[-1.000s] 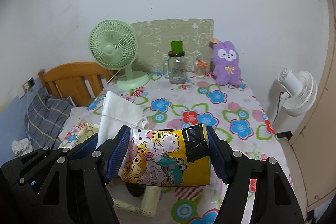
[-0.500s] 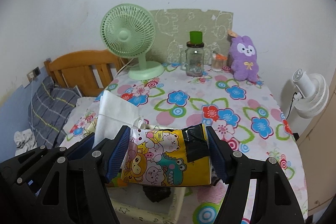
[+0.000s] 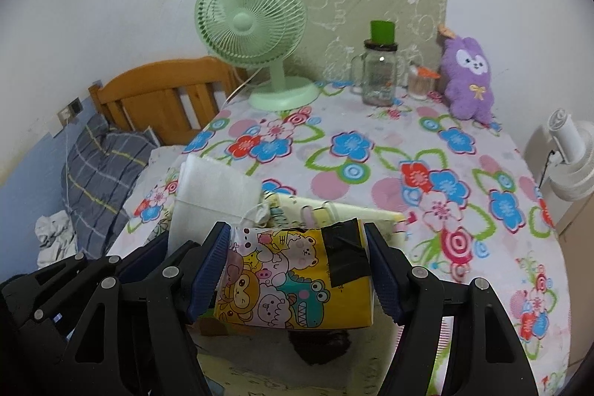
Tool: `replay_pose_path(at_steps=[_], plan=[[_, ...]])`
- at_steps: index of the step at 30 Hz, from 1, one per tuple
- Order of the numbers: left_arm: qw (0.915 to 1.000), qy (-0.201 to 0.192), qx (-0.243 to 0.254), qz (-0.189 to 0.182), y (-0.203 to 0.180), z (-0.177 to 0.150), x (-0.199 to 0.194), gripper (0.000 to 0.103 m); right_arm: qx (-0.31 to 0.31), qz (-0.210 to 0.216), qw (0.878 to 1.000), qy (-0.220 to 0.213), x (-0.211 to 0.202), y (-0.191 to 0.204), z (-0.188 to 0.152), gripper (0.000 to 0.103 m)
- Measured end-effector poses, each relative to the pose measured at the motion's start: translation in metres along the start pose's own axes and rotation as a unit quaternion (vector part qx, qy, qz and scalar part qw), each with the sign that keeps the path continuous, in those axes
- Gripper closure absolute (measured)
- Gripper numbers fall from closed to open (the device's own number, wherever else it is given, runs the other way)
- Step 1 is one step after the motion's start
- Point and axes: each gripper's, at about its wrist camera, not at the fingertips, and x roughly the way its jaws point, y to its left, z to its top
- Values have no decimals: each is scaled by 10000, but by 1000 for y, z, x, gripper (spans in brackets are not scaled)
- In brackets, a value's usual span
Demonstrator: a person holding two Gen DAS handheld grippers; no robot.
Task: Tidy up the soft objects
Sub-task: 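Open the left tool to drop the white bag while the right tool drops the yellow pack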
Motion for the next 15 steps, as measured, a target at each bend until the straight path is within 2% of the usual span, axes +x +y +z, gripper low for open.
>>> replay_pose_path(at_steps=[6, 9, 14, 15], plan=[[9997, 192, -74, 147, 10, -4, 14, 89, -80, 77, 9998, 143, 15, 9, -2, 30], [9993, 321, -103, 174, 11, -6, 20, 70, -59, 73, 9997, 212, 23, 7, -1, 30], [9992, 389, -131, 34, 10, -7, 24, 57, -43, 81, 9995, 300, 33, 6, 0, 30], [9992, 385, -139, -14, 10, -6, 24, 50, -34, 89, 9994, 323, 35, 6, 0, 30]])
